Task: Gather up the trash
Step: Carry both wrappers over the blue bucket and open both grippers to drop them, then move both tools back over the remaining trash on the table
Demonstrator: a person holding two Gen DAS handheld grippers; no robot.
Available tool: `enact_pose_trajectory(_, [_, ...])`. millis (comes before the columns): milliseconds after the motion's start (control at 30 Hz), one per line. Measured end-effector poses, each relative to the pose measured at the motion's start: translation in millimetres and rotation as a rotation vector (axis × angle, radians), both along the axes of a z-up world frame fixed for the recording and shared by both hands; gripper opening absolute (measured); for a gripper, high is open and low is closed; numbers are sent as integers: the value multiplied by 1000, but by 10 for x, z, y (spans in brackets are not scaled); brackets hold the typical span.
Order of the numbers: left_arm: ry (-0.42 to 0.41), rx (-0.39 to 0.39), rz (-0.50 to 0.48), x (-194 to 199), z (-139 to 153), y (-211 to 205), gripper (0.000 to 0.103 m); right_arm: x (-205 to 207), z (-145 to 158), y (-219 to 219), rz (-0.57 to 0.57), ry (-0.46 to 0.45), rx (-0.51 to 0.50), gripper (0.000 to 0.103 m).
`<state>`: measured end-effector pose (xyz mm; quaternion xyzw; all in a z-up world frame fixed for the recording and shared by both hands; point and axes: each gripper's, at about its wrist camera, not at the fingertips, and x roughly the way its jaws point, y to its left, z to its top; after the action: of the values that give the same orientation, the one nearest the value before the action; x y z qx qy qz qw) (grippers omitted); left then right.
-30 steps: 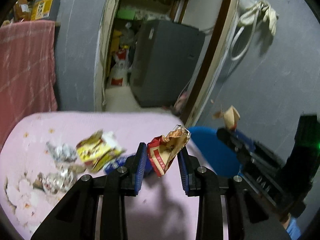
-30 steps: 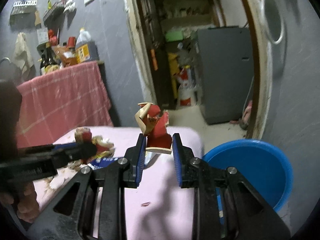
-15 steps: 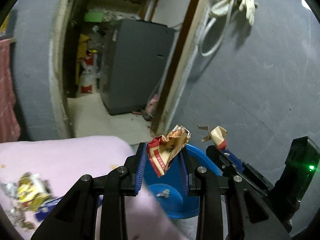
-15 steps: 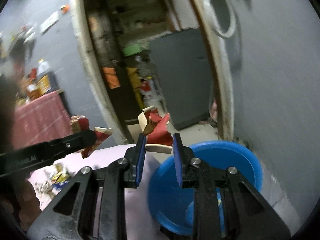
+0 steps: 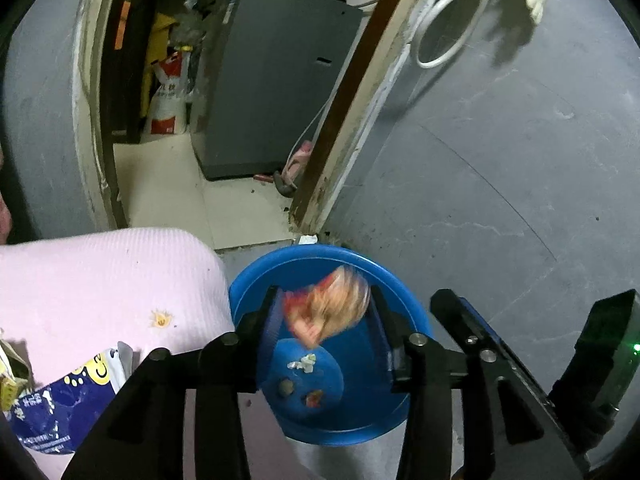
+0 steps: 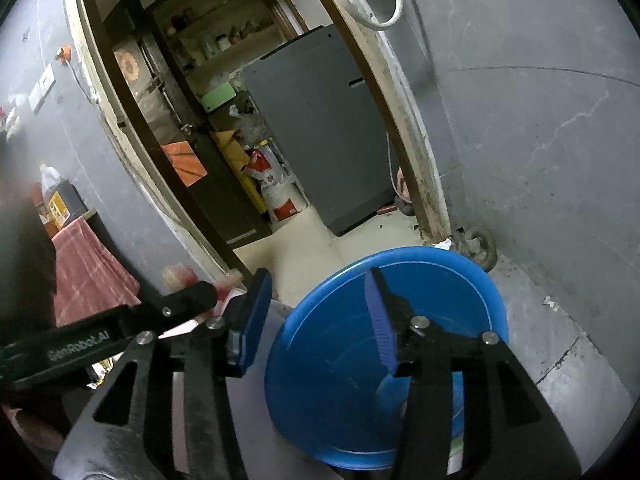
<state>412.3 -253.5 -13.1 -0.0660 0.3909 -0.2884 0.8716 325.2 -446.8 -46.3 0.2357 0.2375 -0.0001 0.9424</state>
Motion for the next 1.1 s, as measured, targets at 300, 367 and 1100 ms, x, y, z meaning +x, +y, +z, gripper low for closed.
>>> enact_pose_trajectory(300, [-2,-32,51,-39,85,233,55,-64,67,-34,-34,-36,-14,68])
enact_pose_trajectory(367, [-25,-37,79,-92,123,319,65,-88,100,-16,-37,-56,-28,73])
enact_pose_trajectory(1100, [-419,12,438,-1114,512,1729,101,-393,545,838,251,-389,-143,103])
